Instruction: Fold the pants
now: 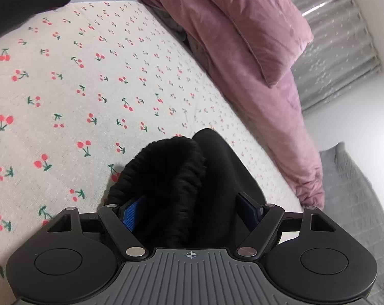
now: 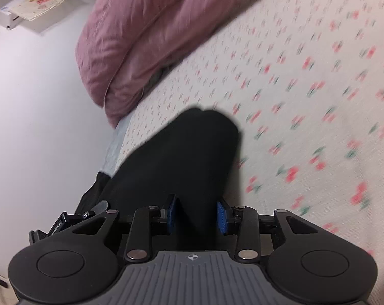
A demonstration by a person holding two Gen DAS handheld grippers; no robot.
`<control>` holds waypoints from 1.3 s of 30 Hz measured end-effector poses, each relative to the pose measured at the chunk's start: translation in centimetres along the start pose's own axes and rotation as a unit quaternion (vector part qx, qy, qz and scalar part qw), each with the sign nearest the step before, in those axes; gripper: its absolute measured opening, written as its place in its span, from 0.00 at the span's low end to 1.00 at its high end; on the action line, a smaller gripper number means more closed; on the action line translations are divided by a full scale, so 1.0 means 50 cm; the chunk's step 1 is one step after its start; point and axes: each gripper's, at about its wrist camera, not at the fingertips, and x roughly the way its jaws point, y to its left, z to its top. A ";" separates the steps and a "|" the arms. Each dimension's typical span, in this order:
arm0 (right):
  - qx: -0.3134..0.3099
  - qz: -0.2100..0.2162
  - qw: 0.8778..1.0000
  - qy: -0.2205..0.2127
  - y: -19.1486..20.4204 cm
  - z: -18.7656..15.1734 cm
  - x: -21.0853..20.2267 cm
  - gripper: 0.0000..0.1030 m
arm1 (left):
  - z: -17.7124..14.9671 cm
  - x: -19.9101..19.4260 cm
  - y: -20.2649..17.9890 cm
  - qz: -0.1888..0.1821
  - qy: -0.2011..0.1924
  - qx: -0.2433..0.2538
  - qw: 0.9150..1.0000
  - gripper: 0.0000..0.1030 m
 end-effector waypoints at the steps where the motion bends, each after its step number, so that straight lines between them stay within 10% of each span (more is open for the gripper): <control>1: -0.001 0.002 1.000 -0.004 -0.001 0.000 -0.005 0.47 | 0.003 0.003 -0.002 -0.001 0.006 0.005 1.000 0.76; 12: 0.019 0.039 0.999 0.033 0.003 -0.028 0.086 0.55 | 0.036 0.069 0.005 -0.059 0.105 0.041 0.992 0.92; 22: 0.004 0.017 1.000 -0.019 0.030 -0.002 0.014 0.28 | -0.034 0.077 -0.024 -0.083 0.052 0.001 0.995 0.47; 39: -0.013 -0.037 0.994 -0.104 -0.170 0.230 -0.196 0.28 | -0.158 0.316 -0.302 -0.144 0.092 0.031 0.985 0.41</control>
